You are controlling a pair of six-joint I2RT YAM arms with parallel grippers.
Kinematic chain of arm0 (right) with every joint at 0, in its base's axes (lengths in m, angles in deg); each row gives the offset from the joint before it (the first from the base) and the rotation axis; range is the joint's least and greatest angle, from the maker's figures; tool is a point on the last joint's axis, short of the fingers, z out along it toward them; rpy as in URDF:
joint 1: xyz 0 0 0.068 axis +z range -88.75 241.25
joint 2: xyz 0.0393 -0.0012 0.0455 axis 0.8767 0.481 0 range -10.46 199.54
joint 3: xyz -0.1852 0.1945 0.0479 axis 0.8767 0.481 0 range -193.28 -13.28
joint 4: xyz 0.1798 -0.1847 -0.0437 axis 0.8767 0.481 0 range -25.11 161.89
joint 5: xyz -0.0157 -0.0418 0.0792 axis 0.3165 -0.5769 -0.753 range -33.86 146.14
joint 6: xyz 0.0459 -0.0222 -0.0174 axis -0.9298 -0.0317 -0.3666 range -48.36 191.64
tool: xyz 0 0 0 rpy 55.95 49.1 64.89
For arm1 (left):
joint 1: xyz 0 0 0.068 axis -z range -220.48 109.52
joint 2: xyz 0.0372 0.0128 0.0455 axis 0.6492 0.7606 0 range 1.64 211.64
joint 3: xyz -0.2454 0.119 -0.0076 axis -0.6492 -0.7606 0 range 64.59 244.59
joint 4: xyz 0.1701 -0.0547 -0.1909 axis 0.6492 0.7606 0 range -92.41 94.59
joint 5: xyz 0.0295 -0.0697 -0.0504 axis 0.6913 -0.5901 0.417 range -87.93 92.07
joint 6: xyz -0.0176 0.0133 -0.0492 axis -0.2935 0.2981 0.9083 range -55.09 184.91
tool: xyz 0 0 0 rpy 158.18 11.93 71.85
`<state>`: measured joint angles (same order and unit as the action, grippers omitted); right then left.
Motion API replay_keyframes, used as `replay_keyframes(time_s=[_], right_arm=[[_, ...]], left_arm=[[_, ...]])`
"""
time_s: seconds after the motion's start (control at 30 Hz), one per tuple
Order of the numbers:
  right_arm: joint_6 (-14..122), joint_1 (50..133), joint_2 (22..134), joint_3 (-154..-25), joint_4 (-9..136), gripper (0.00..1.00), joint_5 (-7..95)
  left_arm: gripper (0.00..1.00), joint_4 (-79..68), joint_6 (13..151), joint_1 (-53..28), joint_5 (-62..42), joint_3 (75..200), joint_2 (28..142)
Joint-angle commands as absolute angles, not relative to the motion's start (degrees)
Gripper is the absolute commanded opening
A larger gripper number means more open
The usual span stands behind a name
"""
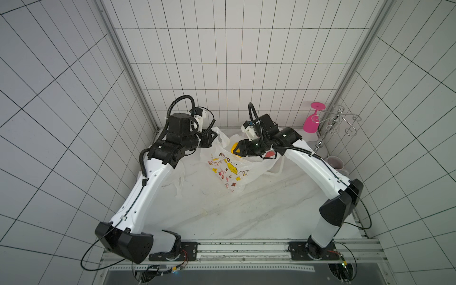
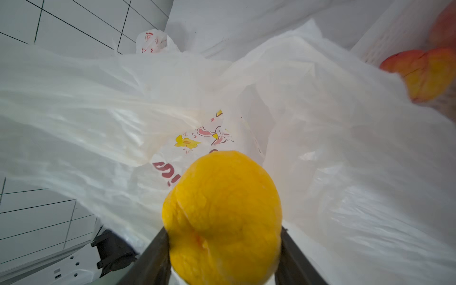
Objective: Place the peach into a plastic bag & tie a knot
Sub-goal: Place the peach in the plastic bag.
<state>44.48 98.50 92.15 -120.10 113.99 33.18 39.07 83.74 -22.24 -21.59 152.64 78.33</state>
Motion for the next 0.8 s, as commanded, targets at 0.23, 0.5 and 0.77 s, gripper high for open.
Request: replay_keyframes(time_s=[0.23, 0.5, 0.77], right_arm=[[33.8, 98.1, 94.2, -110.6, 101.8, 0.34, 23.2], [38.9, 101.2, 98.2, -106.3, 102.8, 0.65, 37.2], [45.0, 100.5, 92.1, -113.6, 112.8, 0.88, 35.8]], left_arm=[[0.0, 34.8, 83.3, -21.6, -24.8, 146.2, 74.4], [0.0, 35.8, 83.5, -21.6, -21.7, 145.9, 73.5], [0.0, 39.3, 82.7, -22.1, -17.0, 145.9, 73.8]])
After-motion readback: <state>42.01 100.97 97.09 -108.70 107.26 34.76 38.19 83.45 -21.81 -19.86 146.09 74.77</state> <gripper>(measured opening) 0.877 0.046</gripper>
